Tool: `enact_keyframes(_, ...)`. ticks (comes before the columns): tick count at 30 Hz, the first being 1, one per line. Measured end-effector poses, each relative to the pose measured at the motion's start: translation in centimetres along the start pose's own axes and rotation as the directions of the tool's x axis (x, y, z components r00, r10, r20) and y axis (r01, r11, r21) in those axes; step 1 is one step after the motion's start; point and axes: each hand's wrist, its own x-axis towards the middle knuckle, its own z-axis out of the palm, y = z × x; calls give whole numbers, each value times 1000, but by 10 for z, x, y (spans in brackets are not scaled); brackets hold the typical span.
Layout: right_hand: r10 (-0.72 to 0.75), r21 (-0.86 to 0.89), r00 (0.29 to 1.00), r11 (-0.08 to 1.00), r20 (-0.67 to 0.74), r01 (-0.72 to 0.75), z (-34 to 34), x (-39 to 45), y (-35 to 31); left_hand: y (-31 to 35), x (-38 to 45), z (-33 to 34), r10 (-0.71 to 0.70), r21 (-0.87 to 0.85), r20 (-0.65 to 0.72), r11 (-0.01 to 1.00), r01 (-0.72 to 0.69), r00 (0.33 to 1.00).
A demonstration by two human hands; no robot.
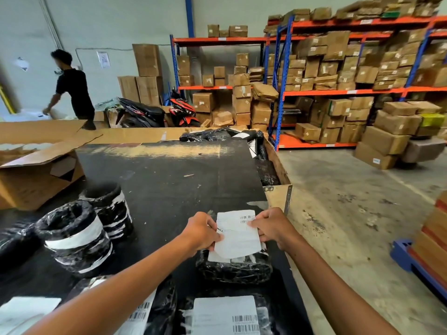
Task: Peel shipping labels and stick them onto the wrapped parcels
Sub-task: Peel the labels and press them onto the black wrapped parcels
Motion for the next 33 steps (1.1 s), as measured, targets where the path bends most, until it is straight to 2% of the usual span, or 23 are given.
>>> enact_keyframes(6, -48, -261, 997, 965, -65, 29, 9, 4, -9, 2, 0, 1, 9, 56, -16, 998, -9, 1000)
enact_keyframes(12, -116, -532, 990, 845, -82, 55, 5, -1, -5, 6, 0, 0, 6, 96, 10, 995, -7, 1000)
enact_keyframes(15, -110, -586, 992, 808, -56, 56, -6, -5, 3, 5, 0, -1, 13, 168, 37, 986, -19, 999)
enact_keyframes(18, -287, -644, 957, 726, 30, 239, -11, -5, 7, 6, 0, -5, -21, 299, 93, 954, -8, 995)
enact_keyframes(20, -419, -641, 891, 638, 175, 426, -4, -2, 6, 6, -4, -12, -55, 429, 103, 903, 6, 993)
enact_keyframes(21, -436, -608, 861, 619, 261, 498, 2, -2, 4, 5, -5, -16, -81, 487, 101, 873, 22, 992)
enact_keyframes(24, -341, -616, 812, 530, 474, 583, 30, 1, 3, -5, -7, -22, -220, 464, 158, 877, 124, 963)
enact_keyframes(26, -254, -695, 842, 477, 476, 537, 39, 10, 8, -12, -7, -21, -256, 369, 241, 916, 156, 936)
enact_keyframes(28, -153, -766, 932, 535, 329, 358, 34, 20, 9, -16, -5, -19, -255, 298, 283, 940, 168, 925)
enact_keyframes(30, -56, -756, 974, 621, 221, 208, 24, 18, 10, -17, -6, -19, -262, 251, 297, 949, 190, 918)
enact_keyframes(33, 4, -673, 957, 712, 290, 201, 12, -1, 20, -16, -4, -18, -263, 222, 311, 954, 200, 913)
